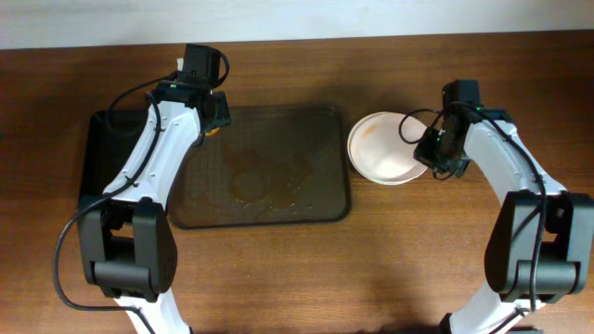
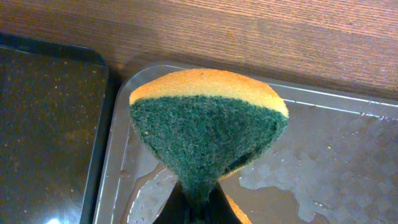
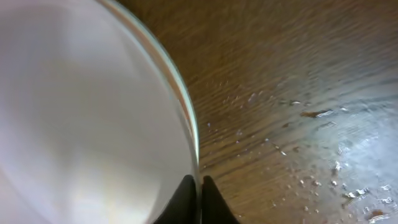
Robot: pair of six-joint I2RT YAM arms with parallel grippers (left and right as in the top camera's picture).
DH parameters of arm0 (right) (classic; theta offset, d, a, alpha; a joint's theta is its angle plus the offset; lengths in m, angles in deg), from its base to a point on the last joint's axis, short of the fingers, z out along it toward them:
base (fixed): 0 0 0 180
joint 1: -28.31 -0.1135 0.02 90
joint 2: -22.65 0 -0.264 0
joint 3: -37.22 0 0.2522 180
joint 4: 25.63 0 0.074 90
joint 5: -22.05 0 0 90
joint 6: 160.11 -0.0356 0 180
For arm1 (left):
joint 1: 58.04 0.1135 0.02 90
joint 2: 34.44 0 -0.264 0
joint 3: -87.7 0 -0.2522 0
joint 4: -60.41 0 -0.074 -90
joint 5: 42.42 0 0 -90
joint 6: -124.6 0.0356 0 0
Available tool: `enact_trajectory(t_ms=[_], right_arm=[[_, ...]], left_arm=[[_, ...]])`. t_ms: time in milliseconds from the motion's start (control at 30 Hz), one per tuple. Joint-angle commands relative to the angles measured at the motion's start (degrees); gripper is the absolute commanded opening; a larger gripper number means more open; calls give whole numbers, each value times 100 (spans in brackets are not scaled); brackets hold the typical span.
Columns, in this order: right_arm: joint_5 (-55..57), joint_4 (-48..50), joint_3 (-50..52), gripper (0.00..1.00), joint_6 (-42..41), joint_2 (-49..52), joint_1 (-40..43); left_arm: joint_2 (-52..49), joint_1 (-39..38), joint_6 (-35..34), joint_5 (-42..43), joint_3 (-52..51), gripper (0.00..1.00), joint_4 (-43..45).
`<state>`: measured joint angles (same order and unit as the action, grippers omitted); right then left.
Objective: Clean dirty plates on tray and stack at the side
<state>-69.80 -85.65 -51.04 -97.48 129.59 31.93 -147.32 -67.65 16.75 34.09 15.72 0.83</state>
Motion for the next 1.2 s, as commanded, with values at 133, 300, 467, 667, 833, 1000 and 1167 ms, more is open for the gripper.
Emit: enact_trajectory(t_ms=[133,300,467,667,833,1000,1167], right_arm=[[-796,-68,-155,56,361,-61,-313],[-850,-656,-1311,56,879,-315,-975],[-804,-490,-1486,62,894,-273,-1626],[-804,-597,-1486,62,898,-262,-1641],[-807,-719,-1486,62,942,-264,-1639],[-804,-839,-1523,58,1067,-393,-1635],[-243,-1060,-1687,66,1062,-1447,-1615]], left_arm=[[247,129,48,-22,-42,1,-142],[791,927,48,-20,-44,1,-697],[745,2103,-466,35,-811,1,-225],[734,2291,-466,214,-2028,28,1252],[739,2291,-463,175,-2074,99,1305],[1285,2277,-457,492,-1762,99,887],[2420,2013,-444,1421,-1716,99,892]])
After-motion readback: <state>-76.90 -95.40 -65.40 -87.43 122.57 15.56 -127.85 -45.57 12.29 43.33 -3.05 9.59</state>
